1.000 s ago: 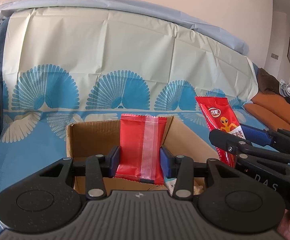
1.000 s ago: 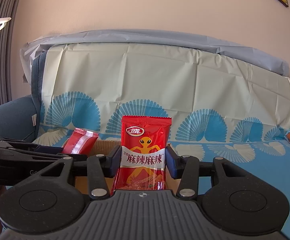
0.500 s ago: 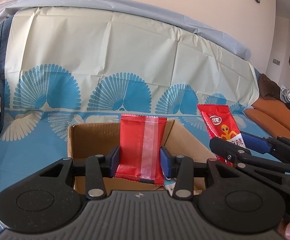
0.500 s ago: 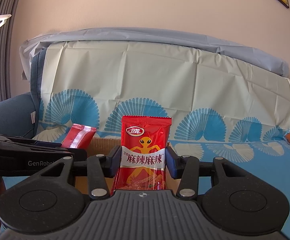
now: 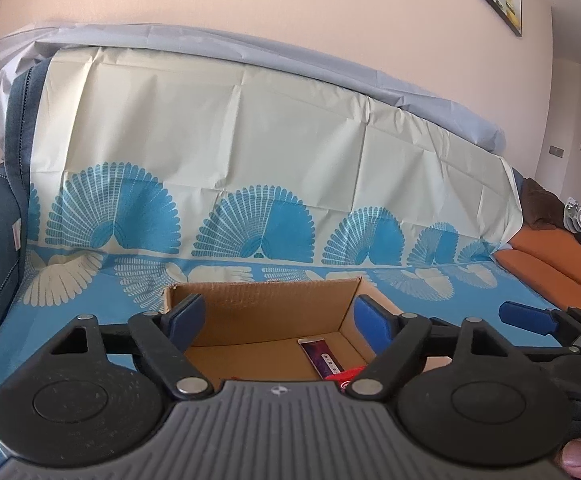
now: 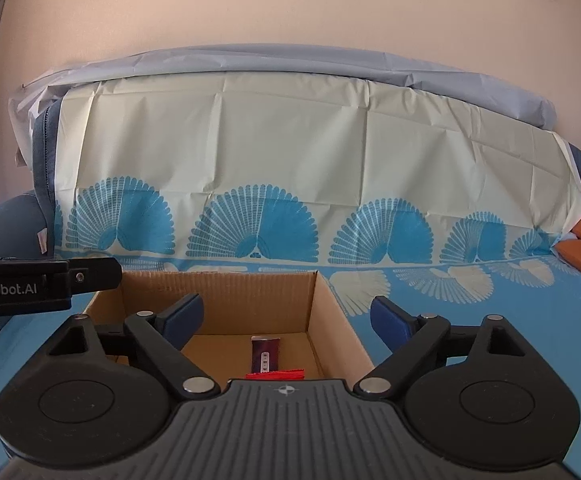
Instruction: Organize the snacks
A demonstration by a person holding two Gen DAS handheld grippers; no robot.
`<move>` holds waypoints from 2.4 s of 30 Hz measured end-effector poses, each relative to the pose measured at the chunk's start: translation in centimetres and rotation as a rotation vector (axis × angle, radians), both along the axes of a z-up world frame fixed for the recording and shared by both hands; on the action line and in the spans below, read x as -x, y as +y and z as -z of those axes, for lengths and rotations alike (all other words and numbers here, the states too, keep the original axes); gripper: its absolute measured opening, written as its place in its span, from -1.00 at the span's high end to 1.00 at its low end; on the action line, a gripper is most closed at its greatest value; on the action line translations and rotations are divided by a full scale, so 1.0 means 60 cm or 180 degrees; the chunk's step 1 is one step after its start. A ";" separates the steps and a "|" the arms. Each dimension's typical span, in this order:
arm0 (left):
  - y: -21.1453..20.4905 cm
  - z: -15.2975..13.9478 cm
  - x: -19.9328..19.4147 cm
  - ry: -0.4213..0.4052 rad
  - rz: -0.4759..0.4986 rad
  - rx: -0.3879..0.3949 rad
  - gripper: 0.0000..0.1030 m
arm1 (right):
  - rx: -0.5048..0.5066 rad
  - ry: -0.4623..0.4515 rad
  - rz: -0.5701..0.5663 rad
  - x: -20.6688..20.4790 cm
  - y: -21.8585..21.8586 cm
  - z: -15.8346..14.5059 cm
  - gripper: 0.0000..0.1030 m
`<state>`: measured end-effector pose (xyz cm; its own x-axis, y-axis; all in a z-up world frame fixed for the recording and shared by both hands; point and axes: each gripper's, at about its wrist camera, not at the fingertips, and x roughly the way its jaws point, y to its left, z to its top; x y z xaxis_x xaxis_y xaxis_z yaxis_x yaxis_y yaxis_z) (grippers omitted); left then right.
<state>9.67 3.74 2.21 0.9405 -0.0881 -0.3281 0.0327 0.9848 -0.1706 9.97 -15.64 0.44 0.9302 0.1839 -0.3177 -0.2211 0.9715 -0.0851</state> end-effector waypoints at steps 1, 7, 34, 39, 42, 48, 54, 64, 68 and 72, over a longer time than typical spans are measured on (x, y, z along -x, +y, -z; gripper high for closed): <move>0.003 -0.001 0.006 -0.0025 -0.0016 -0.0018 -0.73 | 0.0014 -0.0021 -0.0006 0.004 0.002 0.000 -0.87; 0.017 -0.011 0.061 -0.0209 0.0002 -0.0178 -0.93 | 0.0058 -0.0241 0.0011 0.037 -0.001 -0.010 -0.99; -0.054 0.067 0.239 0.0882 -0.0388 -0.0157 -0.99 | -0.0096 0.0428 -0.0013 0.212 -0.093 0.049 -0.99; -0.048 0.073 0.233 0.0981 -0.0422 -0.0100 -0.99 | -0.0115 0.0585 -0.0048 0.198 -0.073 0.056 -0.99; -0.045 0.075 0.232 0.1007 -0.0445 -0.0060 -0.99 | -0.0062 0.0576 -0.0112 0.200 -0.060 0.058 -0.99; -0.040 0.075 0.230 0.1037 -0.0494 0.0022 -0.99 | -0.0011 0.0589 -0.0116 0.200 -0.056 0.059 -0.99; -0.045 0.075 0.228 0.1010 -0.0486 -0.0010 -0.99 | -0.0010 0.0590 -0.0107 0.199 -0.058 0.060 -0.99; -0.045 0.076 0.228 0.1006 -0.0488 -0.0017 -0.99 | -0.0007 0.0602 -0.0081 0.197 -0.057 0.061 -0.99; -0.047 0.075 0.228 0.0993 -0.0489 -0.0037 -0.99 | -0.0006 0.0602 -0.0082 0.196 -0.058 0.061 -0.99; -0.047 0.076 0.227 0.1002 -0.0489 -0.0045 -0.99 | 0.0003 0.0602 -0.0068 0.197 -0.057 0.063 -0.99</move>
